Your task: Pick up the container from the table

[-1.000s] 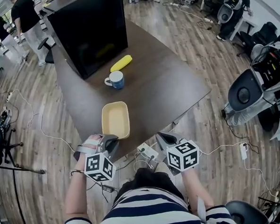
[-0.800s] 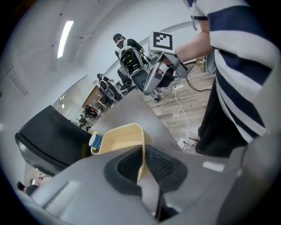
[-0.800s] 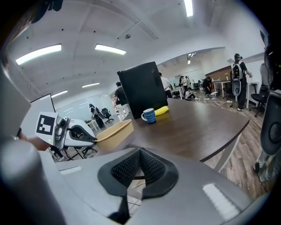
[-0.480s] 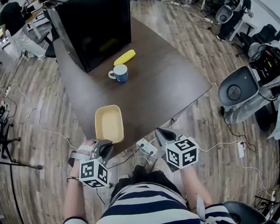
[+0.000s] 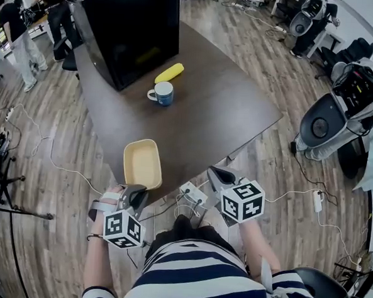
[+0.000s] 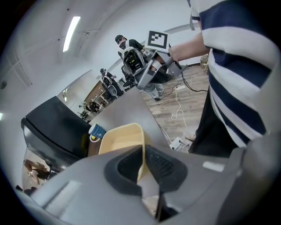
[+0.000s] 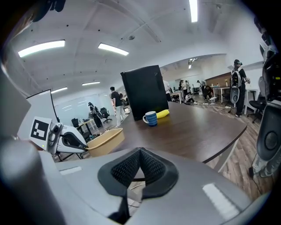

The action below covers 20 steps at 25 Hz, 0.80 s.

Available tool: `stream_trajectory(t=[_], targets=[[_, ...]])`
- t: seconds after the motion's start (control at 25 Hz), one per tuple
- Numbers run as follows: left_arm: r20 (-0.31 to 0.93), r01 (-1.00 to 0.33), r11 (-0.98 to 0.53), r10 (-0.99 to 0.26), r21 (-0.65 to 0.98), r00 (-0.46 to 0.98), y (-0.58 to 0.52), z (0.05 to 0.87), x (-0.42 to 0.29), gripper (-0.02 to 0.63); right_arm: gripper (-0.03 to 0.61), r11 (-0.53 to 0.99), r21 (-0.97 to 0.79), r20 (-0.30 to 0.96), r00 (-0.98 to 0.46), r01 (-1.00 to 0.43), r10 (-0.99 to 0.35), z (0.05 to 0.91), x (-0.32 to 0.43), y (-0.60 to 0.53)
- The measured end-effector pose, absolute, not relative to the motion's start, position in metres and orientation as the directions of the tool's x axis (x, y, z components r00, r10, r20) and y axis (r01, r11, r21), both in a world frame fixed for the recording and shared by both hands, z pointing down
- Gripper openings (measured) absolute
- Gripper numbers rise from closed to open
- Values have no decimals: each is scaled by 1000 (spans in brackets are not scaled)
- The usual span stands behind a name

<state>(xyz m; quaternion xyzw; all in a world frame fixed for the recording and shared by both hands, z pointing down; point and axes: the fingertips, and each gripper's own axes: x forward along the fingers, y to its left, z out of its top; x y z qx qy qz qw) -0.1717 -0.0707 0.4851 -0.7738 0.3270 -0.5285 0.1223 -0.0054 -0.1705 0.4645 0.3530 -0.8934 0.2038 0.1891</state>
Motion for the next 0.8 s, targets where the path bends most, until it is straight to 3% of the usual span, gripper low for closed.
stream_trajectory(t=[0.8], targets=[[739, -395, -756, -632, -523, 231, -83, 494, -164, 0, -3, 666, -244, 469, -686, -705, -556, 467, -6, -182]])
